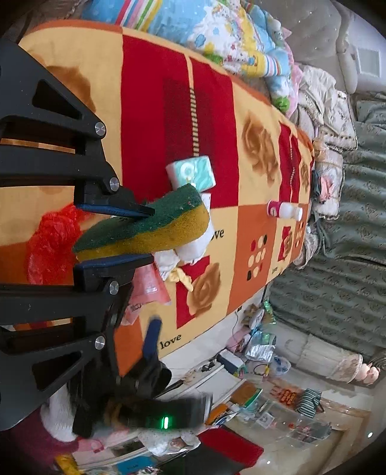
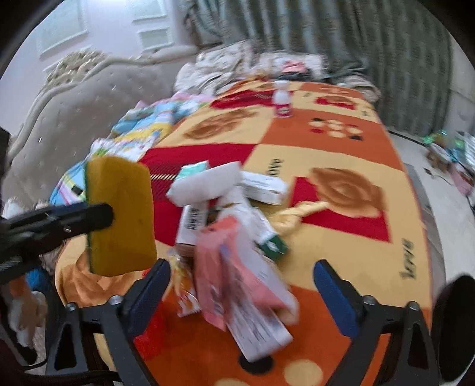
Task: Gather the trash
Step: 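Grasp the green-yellow sponge with left gripper while right gripper grasps pink wrapper, then carry both items over the black bin and open both grippers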
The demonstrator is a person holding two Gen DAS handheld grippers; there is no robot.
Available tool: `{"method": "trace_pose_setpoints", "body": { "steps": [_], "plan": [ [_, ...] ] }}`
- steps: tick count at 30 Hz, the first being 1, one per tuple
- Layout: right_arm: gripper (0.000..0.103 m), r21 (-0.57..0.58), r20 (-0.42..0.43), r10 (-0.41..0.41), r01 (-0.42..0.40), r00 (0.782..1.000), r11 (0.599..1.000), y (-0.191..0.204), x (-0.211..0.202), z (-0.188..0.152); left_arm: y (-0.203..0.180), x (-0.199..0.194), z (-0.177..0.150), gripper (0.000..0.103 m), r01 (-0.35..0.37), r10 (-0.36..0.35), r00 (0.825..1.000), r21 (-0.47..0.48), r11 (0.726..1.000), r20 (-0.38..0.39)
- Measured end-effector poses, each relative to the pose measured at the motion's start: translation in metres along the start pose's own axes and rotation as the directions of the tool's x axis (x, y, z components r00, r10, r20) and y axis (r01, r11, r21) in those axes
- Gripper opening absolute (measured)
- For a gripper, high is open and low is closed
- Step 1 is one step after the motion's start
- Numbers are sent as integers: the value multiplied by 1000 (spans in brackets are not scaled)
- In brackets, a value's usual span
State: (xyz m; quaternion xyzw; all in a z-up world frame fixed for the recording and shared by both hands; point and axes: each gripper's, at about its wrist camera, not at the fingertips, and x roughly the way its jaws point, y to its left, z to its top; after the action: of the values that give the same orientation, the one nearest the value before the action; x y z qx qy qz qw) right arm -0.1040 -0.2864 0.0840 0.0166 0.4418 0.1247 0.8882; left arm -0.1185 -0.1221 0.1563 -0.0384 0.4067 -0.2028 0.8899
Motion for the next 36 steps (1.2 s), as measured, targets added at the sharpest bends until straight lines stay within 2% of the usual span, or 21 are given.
{"method": "trace_pose_setpoints", "body": {
  "steps": [1,2,3,5,6,8,12,18,26,28,34,36],
  "plan": [
    [78,-12,-22,11,-12,1000,1000,3,9,3,2,-1,0,22,0,0,1000,-3,1000,0],
    [62,-18,-52,33,-34,998,999,4,20,4,2,-1,-1,21,0,0,1000,-5,1000,-1],
    [41,-12,-83,64,-66,994,998,2,29,4,2,-1,-1,21,0,0,1000,-6,1000,-2],
    [34,35,-113,118,-115,987,993,-5,36,5,2,-2,0,21,-1,1,1000,1,1000,0],
    [26,60,-90,140,-135,986,989,-11,30,5,2,-2,0,21,0,0,1000,5,1000,0],
    [20,84,-34,181,-177,983,980,-18,12,6,-3,-3,3,21,11,-11,1000,16,1000,3],
    [19,128,62,200,-206,978,970,-39,-26,14,-20,-1,14,21,49,-49,999,38,998,6],
    [19,160,131,117,-137,985,978,-76,-74,16,-66,13,27,21,132,-129,991,88,987,-29],
    [19,231,142,-69,35,987,972,-141,-121,-10,-146,38,35,22,237,-224,970,148,960,-99],
    [19,259,136,-122,84,983,962,-160,-133,-19,-170,45,36,21,248,-232,967,177,952,-106],
    [19,316,101,-261,217,960,923,-214,-158,-48,-242,72,30,22,320,-289,943,211,924,-166],
    [19,345,92,-278,231,956,910,-230,-163,-57,-263,80,28,22,343,-307,934,220,913,-181]
  ]
}}
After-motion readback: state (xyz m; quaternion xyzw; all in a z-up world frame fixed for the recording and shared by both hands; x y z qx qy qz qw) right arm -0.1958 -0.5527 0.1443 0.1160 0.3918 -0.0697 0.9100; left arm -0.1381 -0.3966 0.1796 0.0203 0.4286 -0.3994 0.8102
